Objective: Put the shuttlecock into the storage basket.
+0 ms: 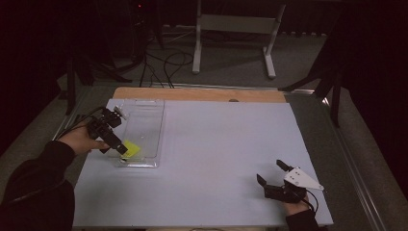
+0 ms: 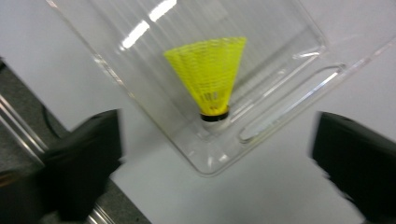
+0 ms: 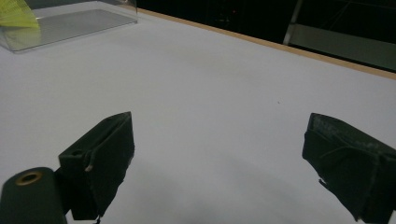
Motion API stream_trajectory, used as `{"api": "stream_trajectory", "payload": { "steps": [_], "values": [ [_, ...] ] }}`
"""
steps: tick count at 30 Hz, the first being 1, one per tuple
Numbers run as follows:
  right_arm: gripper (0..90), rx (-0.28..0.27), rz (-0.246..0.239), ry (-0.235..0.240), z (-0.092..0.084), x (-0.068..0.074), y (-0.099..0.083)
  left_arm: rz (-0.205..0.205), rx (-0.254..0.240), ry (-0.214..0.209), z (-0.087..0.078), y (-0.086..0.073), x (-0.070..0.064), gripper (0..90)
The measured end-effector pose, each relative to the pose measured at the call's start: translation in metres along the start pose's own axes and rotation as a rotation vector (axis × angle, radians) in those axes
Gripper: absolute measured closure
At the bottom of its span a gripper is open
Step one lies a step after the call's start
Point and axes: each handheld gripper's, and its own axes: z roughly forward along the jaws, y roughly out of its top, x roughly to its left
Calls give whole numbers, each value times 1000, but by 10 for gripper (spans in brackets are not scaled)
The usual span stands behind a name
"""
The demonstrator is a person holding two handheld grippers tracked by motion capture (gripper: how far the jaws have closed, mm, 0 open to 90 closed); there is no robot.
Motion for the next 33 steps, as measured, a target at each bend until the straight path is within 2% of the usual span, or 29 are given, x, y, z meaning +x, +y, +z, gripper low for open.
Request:
{"api": "stream_trajectory", "payload": {
  "steps": [2, 3, 5, 7, 10, 13, 16, 18, 21, 23, 25, 29, 33],
  "values": [
    [93, 1, 0, 0, 0, 0, 0, -14, -27, 6, 0, 3, -4, 0],
    [93, 1, 0, -1, 0, 0, 0, -27, -47, -7, 0, 4, -5, 0],
    [93, 1, 0, -1, 0, 0, 0, -9, -97, -5, 1, 7, -9, 0],
    [93, 1, 1, -1, 0, 0, 0, -22, -128, -30, 2, 10, -12, 0],
    [93, 2, 0, -1, 0, 0, 0, -26, -209, -80, 2, 13, -16, 0],
    [93, 2, 0, -1, 0, 0, 0, -14, -293, -62, 1, 15, -22, 0],
    [93, 2, 0, -3, 0, 0, 0, -8, -350, -70, 1, 17, -26, 0],
    [93, 1, 1, -5, -1, -1, 0, 6, -364, -81, 3, 18, -30, 0],
    [93, 1, 0, -4, -1, 0, 0, 27, -416, -93, 4, 19, -37, 0],
    [93, 0, 0, -5, -1, -1, 0, 27, -427, -103, 5, 20, -39, 0],
    [93, 0, 0, -4, -1, -1, 0, 36, -479, -124, 5, 21, -42, 0],
    [93, 1, -1, -3, -1, 0, 0, 75, -549, -100, 6, 25, -51, 0],
    [93, 0, 0, -4, -1, -1, 0, 90, -577, -171, 11, 31, -59, 0]
  ]
}}
